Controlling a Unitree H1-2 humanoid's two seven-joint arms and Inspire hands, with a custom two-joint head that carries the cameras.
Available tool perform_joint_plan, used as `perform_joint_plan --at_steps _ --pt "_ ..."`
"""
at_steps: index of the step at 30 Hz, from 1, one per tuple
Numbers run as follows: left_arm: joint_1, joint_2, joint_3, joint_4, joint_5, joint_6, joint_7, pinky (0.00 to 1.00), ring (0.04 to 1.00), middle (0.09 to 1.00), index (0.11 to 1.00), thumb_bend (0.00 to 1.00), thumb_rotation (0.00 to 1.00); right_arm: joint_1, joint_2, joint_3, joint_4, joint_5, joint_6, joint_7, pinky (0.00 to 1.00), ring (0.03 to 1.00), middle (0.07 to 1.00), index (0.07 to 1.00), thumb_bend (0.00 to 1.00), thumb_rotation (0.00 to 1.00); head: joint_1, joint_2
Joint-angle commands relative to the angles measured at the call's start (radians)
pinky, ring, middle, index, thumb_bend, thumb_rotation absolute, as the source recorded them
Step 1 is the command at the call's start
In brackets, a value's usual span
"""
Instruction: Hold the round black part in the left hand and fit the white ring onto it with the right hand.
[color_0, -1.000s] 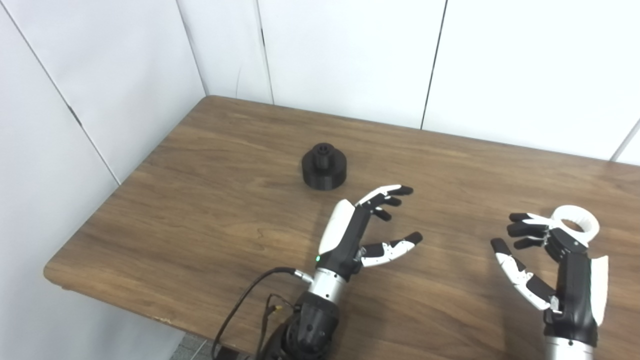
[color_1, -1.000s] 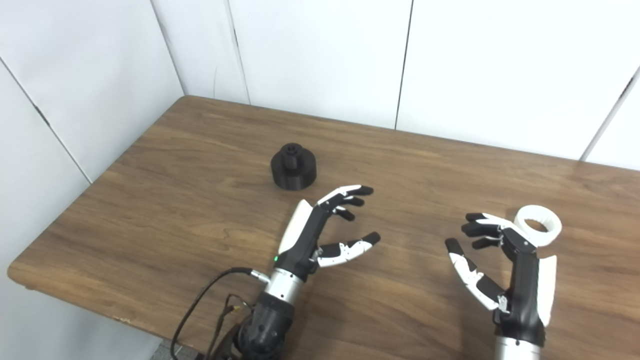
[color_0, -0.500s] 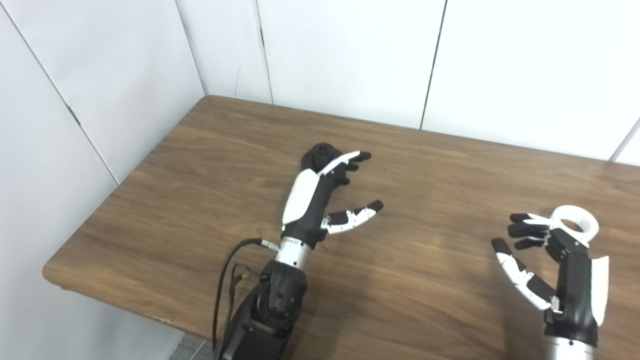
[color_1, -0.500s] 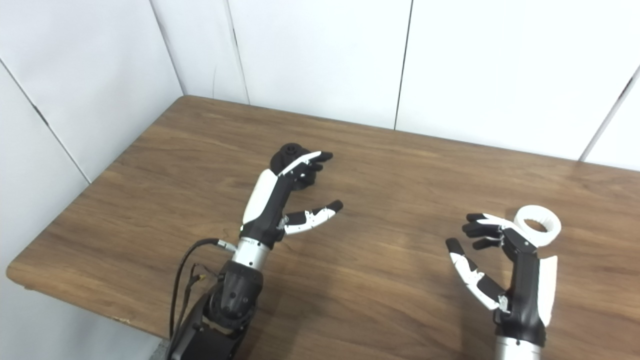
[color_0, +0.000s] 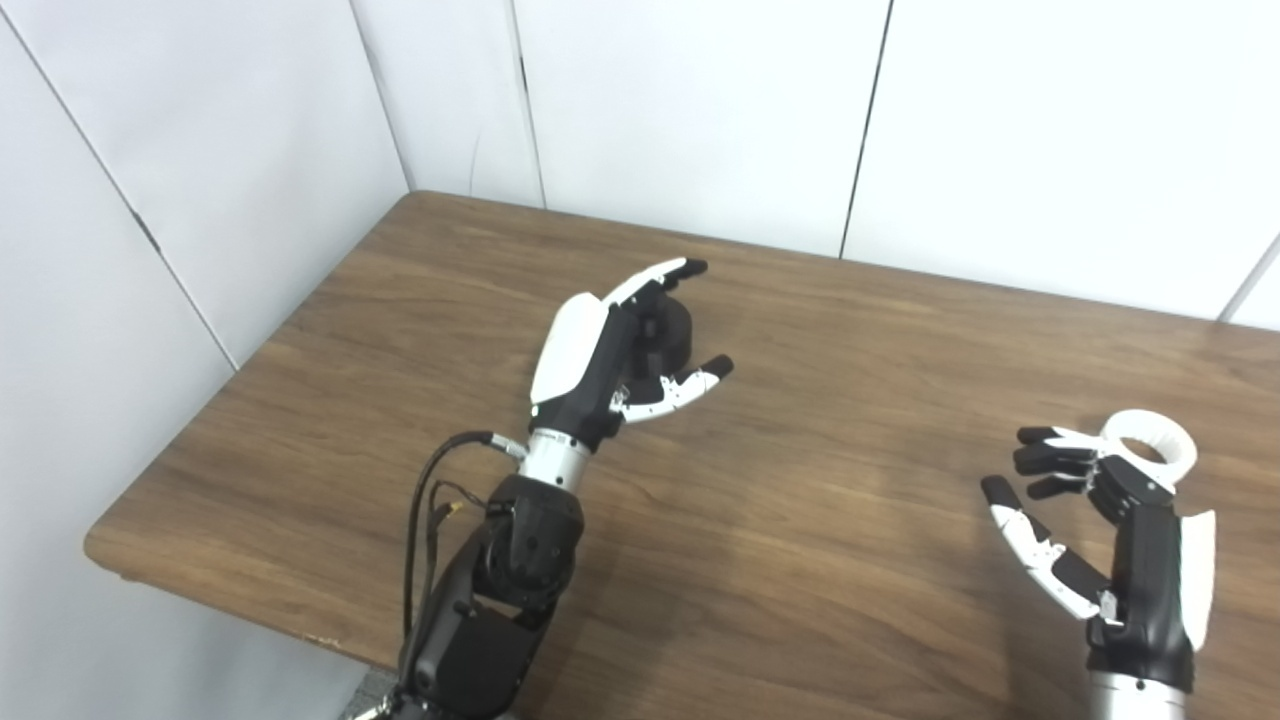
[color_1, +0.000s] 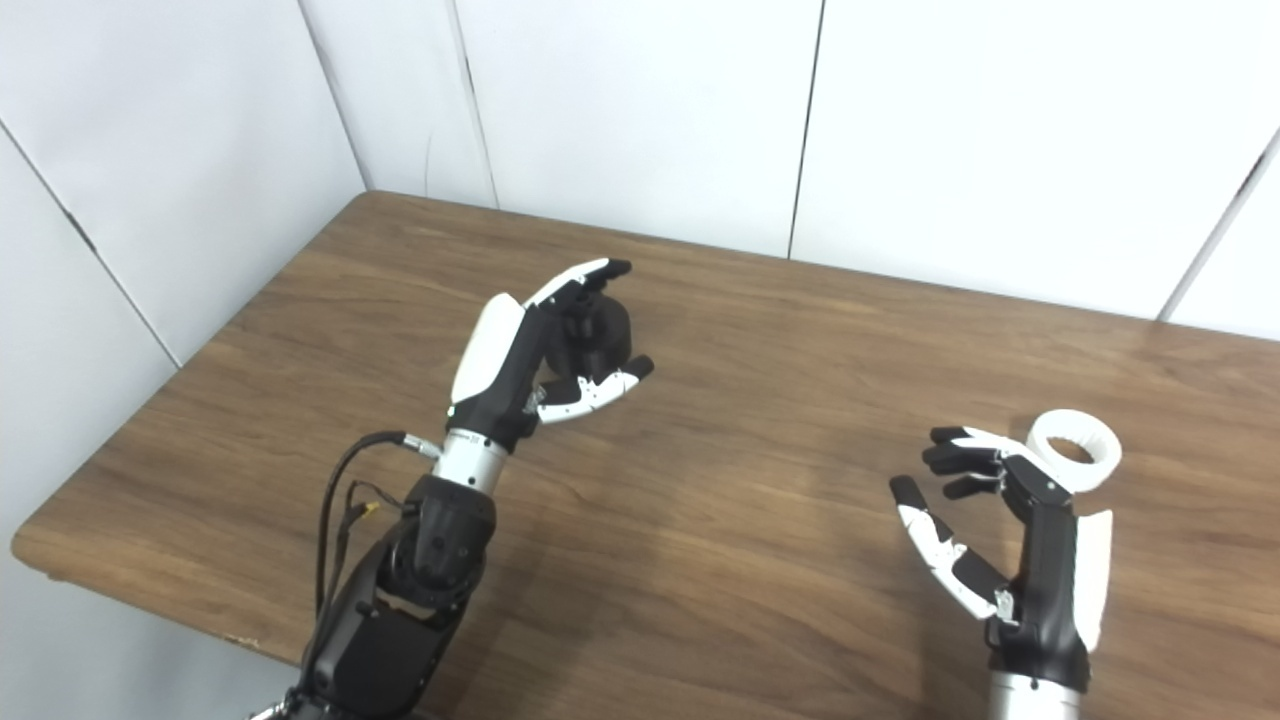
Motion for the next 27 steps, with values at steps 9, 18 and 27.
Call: perform_joint_plan --at_steps 9,18,27 --pt "-0.105 0.073 0.048 0.006 0.030 -0.001 0.024 0.76 0.843 0.847 0.803 0.60 0.25 0.033 -0.011 -0.011 0.056 0.004 -0.003 0.006 0.43 0.541 0.627 0.497 0.50 0.15 0.004 0.001" --pt "-0.148 0.132 0.067 0.058 0.057 0.013 0.024 0.77 0.877 0.902 0.841 0.64 0.32 0.033 -0.009 -0.011 0.058 0.008 -0.003 0.009 0.42 0.538 0.625 0.498 0.50 0.15 0.000 0.001" --pt "-0.164 0.187 0.050 0.081 0.097 0.118 -0.050 0.92 0.993 0.993 0.927 0.87 0.49 0.032 -0.008 -0.011 0.060 0.005 -0.003 0.008 0.42 0.537 0.625 0.498 0.50 0.15 -0.002 0.002"
